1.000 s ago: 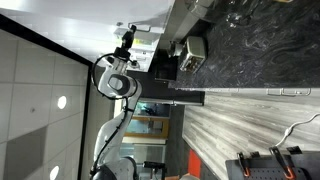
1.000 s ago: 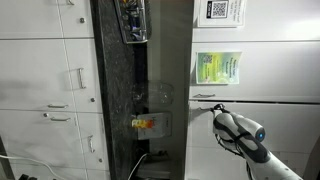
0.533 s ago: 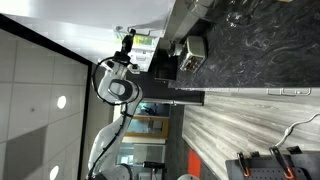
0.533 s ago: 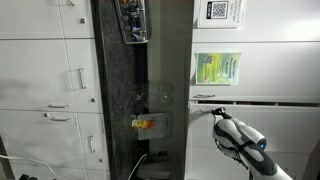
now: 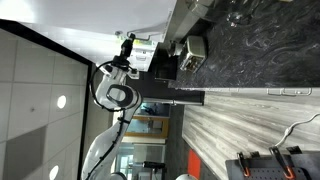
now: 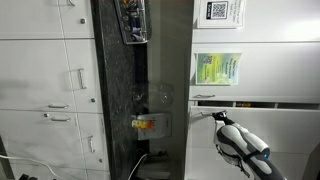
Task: Open the top right cabinet door
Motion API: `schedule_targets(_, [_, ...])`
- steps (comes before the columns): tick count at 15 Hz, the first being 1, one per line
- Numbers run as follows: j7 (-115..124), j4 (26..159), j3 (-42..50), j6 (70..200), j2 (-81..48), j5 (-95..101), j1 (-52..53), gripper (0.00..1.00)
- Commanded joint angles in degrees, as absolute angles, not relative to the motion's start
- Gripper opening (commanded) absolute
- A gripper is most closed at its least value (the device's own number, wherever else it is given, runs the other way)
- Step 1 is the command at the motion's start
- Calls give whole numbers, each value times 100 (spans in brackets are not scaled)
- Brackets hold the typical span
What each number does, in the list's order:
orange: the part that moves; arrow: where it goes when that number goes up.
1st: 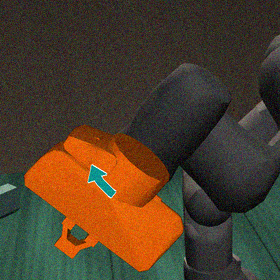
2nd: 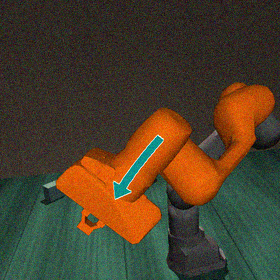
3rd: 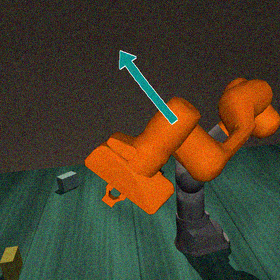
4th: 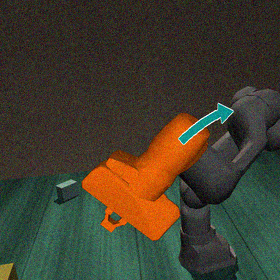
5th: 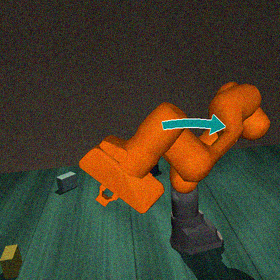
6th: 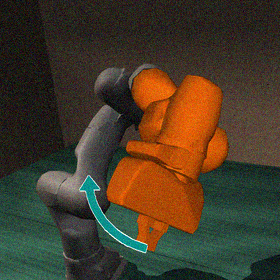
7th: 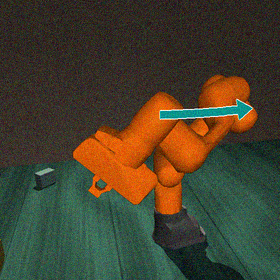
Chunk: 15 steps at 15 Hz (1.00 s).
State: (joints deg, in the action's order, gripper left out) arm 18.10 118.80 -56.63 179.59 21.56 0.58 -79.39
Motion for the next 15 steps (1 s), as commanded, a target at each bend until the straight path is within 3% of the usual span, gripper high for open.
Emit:
schedule_targets(1, [1654, 12427, -4846, 18101, 2659, 33, -7885, 3])
schedule_targets(15, [1657, 13210, -3849, 18174, 3256, 205, -7042, 3])
